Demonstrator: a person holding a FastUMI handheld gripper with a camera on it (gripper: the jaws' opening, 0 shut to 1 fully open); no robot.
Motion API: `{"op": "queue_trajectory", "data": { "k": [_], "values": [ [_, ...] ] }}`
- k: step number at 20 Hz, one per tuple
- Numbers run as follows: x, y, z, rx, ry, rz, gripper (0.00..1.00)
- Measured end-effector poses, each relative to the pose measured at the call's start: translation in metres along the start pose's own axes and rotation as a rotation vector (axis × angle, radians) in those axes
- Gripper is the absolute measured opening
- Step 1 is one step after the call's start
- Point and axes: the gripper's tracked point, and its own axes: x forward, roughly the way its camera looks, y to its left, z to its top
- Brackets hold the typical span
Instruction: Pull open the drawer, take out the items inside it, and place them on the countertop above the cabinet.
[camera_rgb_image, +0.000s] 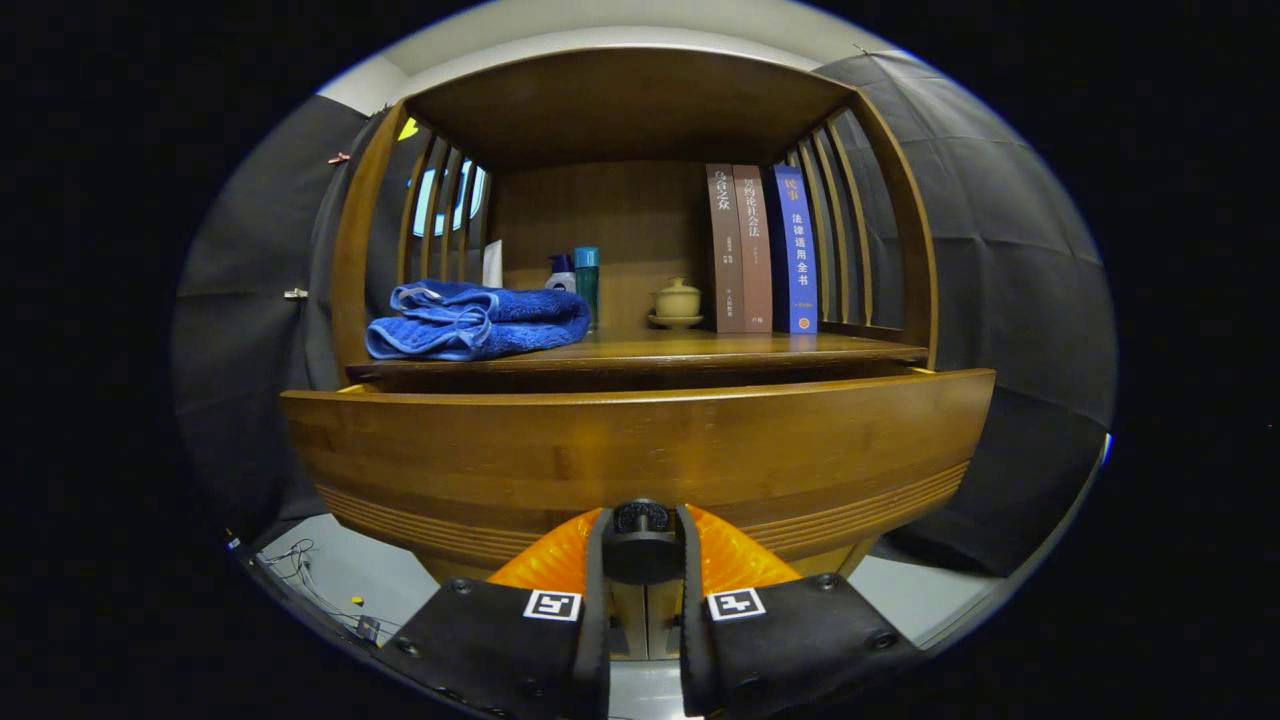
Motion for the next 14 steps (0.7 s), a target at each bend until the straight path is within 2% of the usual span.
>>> {"op": "queue_trajectory", "data": {
  "k": [5, 14],
  "values": [
    [-0.042, -0.003, -0.008, 0.010, 0.008, 0.011, 0.31],
    [-0.081, -0.006, -0.020, 0.030, 0.020, 0.024, 0.31]
  ]
}}
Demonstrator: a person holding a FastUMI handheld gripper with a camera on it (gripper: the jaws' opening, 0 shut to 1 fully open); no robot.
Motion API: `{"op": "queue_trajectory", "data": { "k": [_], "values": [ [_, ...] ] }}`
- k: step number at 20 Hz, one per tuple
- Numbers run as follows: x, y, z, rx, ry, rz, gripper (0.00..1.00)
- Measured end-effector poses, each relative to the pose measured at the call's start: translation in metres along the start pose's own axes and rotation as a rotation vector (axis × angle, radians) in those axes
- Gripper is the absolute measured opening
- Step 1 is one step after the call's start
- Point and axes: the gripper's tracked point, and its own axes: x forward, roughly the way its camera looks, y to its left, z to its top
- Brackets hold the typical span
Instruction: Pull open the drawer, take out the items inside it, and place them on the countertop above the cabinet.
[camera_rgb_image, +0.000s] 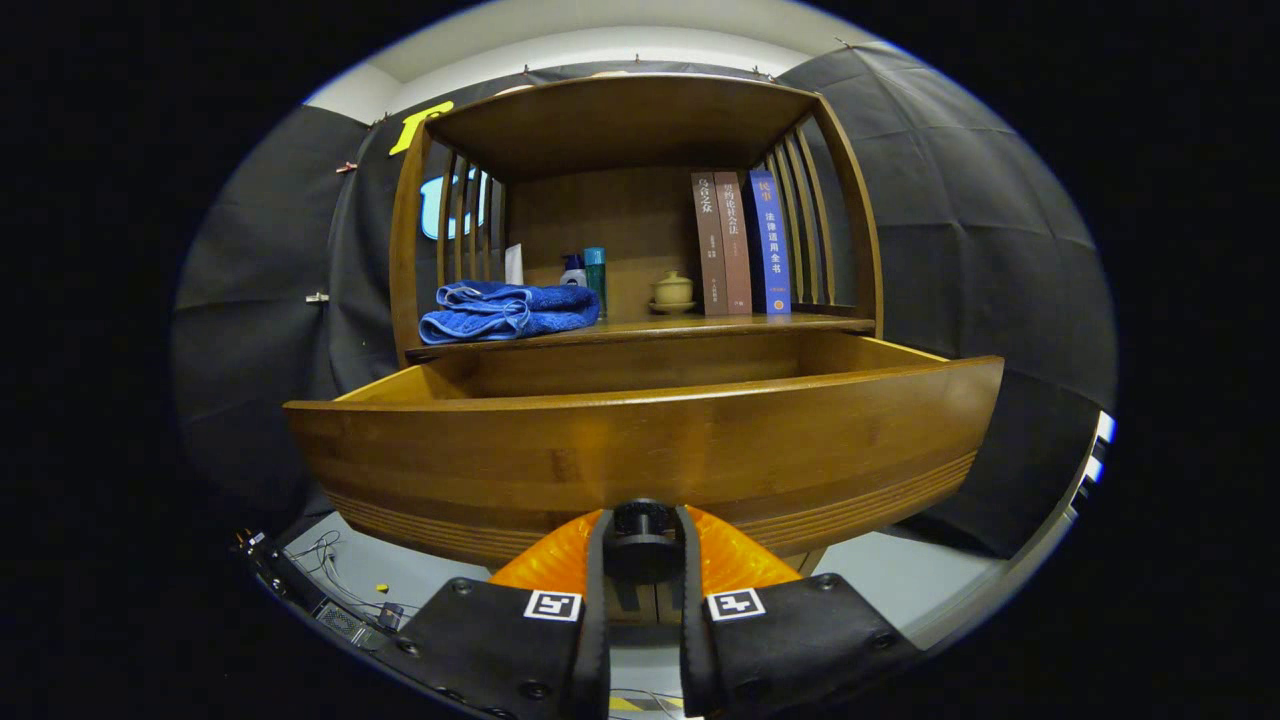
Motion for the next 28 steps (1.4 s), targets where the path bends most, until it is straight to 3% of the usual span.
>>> {"op": "queue_trajectory", "data": {
  "k": [5, 7, 11, 19, 25, 28],
  "values": [
    [0.002, 0.001, -0.003, -0.028, 0.007, 0.002, 0.31],
    [0.000, 0.000, -0.006, -0.034, 0.037, 0.001, 0.41],
    [-0.018, -0.007, -0.004, -0.029, 0.087, 0.010, 0.98],
    [-0.047, -0.013, 0.102, -0.064, 0.118, 0.076, 0.97],
    [0.015, -0.006, 0.137, -0.075, 0.309, 0.076, 0.97],
    [0.059, -0.004, 0.125, -0.104, 0.421, 0.067, 0.98]
  ]
}}
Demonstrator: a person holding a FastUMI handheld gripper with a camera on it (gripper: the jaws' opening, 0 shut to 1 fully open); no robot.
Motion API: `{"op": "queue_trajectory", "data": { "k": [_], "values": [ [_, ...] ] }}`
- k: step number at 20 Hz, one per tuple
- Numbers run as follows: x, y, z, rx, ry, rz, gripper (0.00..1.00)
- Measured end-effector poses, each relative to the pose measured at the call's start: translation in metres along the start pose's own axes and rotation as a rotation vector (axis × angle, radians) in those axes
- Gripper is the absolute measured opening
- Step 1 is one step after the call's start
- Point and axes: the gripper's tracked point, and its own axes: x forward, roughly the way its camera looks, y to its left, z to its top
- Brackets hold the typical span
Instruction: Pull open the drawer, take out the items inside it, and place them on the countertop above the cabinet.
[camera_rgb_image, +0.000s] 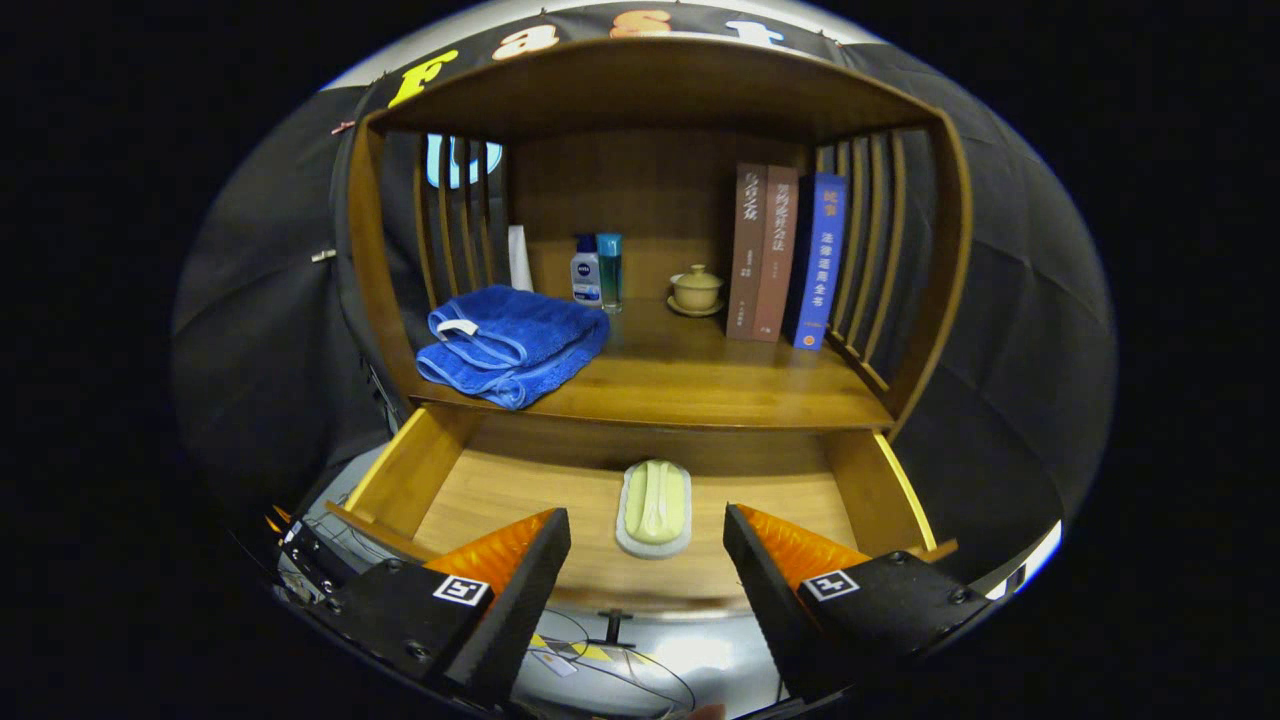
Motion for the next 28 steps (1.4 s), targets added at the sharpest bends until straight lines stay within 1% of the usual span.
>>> {"op": "queue_trajectory", "data": {
  "k": [1, 4, 5, 8, 10, 11, 13, 15, 17, 18, 19, 22, 25, 27, 28],
  "values": [
    [0.016, 0.003, -0.001, 0.013, 0.046, 0.007, 0.98],
    [0.058, -0.002, -0.012, 0.038, 0.169, -0.010, 0.98],
    [0.069, -0.006, -0.017, 0.034, 0.202, -0.022, 0.97],
    [0.097, -0.009, -0.034, 0.039, 0.287, -0.042, 0.97],
    [0.111, -0.016, -0.046, 0.049, 0.333, -0.067, 0.89],
    [0.118, -0.016, -0.052, 0.066, 0.353, -0.070, 0.83],
    [0.126, -0.016, -0.061, 0.094, 0.398, -0.072, 0.78],
    [0.131, -0.016, -0.074, 0.112, 0.433, -0.082, 0.55],
    [0.136, -0.017, -0.071, 0.099, 0.419, -0.071, 0.47],
    [0.138, -0.019, -0.066, 0.124, 0.403, -0.084, 0.49],
    [0.134, -0.016, -0.068, 0.138, 0.416, -0.083, 0.25],
    [0.131, -0.018, -0.068, 0.124, 0.418, -0.081, 0.25],
    [0.112, -0.008, -0.063, 0.163, 0.432, -0.048, 0.25],
    [0.096, -0.004, -0.060, 0.183, 0.443, -0.049, 0.25],
    [0.088, 0.001, -0.057, 0.194, 0.447, -0.033, 0.25]
  ]
}}
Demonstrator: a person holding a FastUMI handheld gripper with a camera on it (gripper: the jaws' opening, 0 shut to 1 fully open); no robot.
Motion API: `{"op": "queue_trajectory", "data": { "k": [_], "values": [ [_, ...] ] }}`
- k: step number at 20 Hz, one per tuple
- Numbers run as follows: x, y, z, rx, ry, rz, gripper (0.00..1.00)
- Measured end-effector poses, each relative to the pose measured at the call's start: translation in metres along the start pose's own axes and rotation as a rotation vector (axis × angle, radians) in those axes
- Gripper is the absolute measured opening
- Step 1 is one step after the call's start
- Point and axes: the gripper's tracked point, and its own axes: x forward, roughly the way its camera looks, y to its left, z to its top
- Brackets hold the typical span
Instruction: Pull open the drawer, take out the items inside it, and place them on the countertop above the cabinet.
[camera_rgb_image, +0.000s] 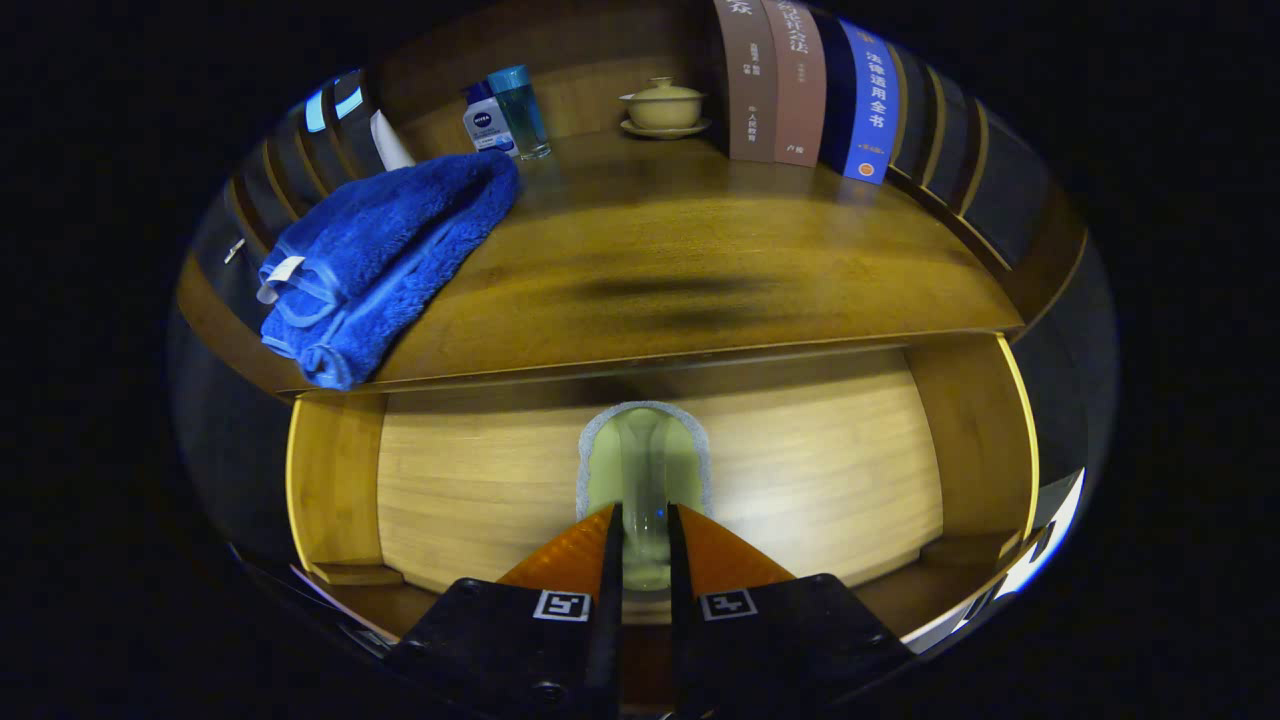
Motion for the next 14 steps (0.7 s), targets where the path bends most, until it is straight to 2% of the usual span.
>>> {"op": "queue_trajectory", "data": {
  "k": [2, 8, 11, 14],
  "values": [
    [-0.019, 0.011, -0.003, 0.007, 0.005, 0.039, 0.25],
    [-0.074, 0.025, 0.011, 0.005, -0.038, 0.079, 0.25],
    [-0.097, 0.024, 0.046, -0.023, -0.098, 0.074, 0.25],
    [-0.091, 0.014, 0.091, -0.022, -0.138, 0.018, 0.25]
  ]
}}
